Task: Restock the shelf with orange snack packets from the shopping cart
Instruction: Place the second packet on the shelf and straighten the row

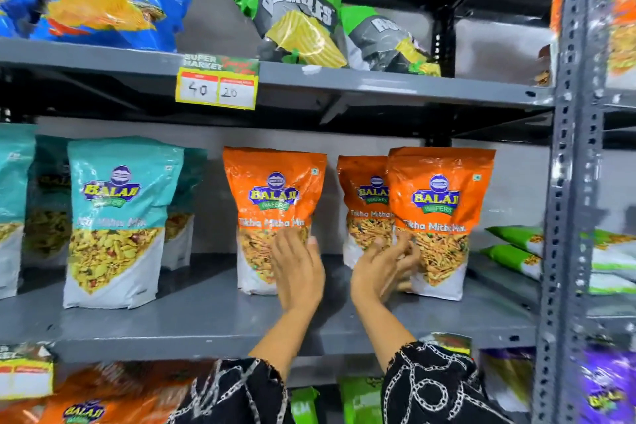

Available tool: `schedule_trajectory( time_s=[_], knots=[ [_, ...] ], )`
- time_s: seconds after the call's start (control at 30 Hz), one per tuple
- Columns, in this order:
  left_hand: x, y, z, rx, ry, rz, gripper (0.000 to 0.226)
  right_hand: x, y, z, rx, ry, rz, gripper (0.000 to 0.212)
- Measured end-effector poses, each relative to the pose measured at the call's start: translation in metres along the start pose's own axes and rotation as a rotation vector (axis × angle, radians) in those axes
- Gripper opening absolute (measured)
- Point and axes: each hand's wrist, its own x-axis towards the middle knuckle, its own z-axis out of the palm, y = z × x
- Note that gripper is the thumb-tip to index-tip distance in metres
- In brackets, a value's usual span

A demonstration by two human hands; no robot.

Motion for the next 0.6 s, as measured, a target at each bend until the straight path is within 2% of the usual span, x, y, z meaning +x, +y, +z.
schedule_trajectory(
  time_s=[0.07,0.13,0.2,0.3,0.43,0.53,0.6],
  knots=[
    [-0.015,0.021,0.03,-0.058,-0.233,0.021,0.027,0.027,0.022,-0.013,-0.029,0.072,0.069,0.048],
    [-0.025,0.045,0.058,-0.266,-0.516,-0.151,0.035,0.052,0.04,-0.025,0.002,0.15,0.208,0.05],
    [-0.033,0.064,0.084,-0.338,-0.759,-0.234,0.049,0.072,0.051,-0.035,0.054,0.209,0.348,0.052],
    [-0.044,0.079,0.106,-0.318,-0.953,-0.146,0.065,0.087,0.063,-0.036,0.054,0.103,0.342,0.056],
    [-0.045,0.075,0.111,-0.228,-0.954,-0.169,0.083,0.095,0.077,-0.027,0.02,-0.143,0.226,0.056],
    [-0.046,0.071,0.108,-0.106,-0.812,-0.281,0.092,0.091,0.076,-0.025,0.02,-0.392,0.188,0.056],
    [-0.046,0.068,0.103,-0.092,-0.695,-0.371,0.095,0.086,0.074,-0.025,-0.022,-0.499,0.155,0.056]
  ],
)
